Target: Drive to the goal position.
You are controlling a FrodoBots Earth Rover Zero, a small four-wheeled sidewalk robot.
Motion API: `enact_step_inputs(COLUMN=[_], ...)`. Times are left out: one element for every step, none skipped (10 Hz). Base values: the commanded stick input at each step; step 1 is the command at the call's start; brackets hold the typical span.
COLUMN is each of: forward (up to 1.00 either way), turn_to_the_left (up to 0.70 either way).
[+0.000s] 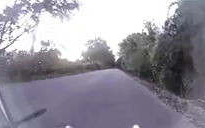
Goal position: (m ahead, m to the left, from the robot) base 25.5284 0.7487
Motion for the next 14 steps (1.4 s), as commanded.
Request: enact_step_inputs(forward=[0.70, 0.70, 0.70, 0.70, 0.70, 0.70, 0.70, 0.70, 0.70, 0.70, 0.70, 0.70, 0.70, 0.70], turn_to_the_left=[-0.29, -0.35, -0.26, -0.10, 0.00, 0.00, 0.00, 0.00, 0.00, 0.00, 0.00, 0.00, 0.00, 0.00])
